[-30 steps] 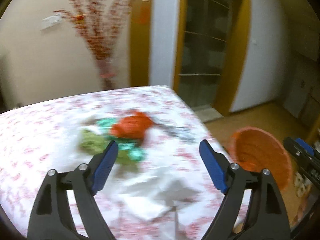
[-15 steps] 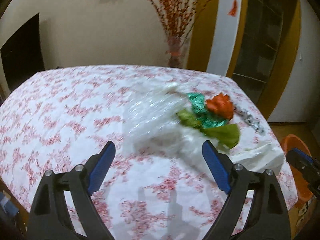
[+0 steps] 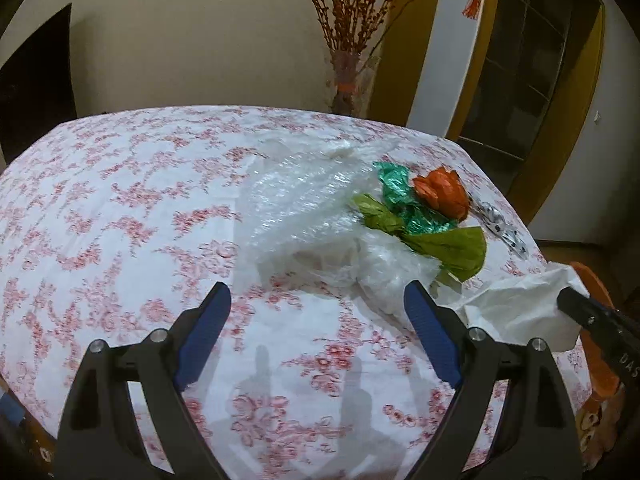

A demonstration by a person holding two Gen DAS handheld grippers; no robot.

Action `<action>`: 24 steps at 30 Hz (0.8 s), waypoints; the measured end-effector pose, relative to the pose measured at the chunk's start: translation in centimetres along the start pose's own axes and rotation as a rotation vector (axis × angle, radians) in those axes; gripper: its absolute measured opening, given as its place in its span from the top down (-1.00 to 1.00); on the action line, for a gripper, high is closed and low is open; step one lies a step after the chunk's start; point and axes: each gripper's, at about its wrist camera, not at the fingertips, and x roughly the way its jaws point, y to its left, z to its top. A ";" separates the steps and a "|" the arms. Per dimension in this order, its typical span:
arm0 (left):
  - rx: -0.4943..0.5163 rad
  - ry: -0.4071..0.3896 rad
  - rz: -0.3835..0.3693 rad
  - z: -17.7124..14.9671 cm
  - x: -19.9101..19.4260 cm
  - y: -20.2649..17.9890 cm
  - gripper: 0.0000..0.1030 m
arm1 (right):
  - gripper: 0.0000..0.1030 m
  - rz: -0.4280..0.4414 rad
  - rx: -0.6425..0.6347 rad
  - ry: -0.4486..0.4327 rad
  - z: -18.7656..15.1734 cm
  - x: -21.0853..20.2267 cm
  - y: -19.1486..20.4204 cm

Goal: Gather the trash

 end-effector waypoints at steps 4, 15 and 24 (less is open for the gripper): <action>-0.005 0.027 -0.022 0.1 1.0 -1.2 -0.67 | 0.86 -0.043 0.015 -0.042 0.3 -1.4 -1.1; -0.008 0.128 -0.014 1.1 5.6 -4.4 -0.03 | 0.86 -0.081 0.086 -0.046 -0.1 -2.6 -4.3; -0.011 0.114 -0.051 0.6 4.1 -3.6 0.49 | 0.86 -0.092 0.123 -0.065 -0.3 -3.6 -5.6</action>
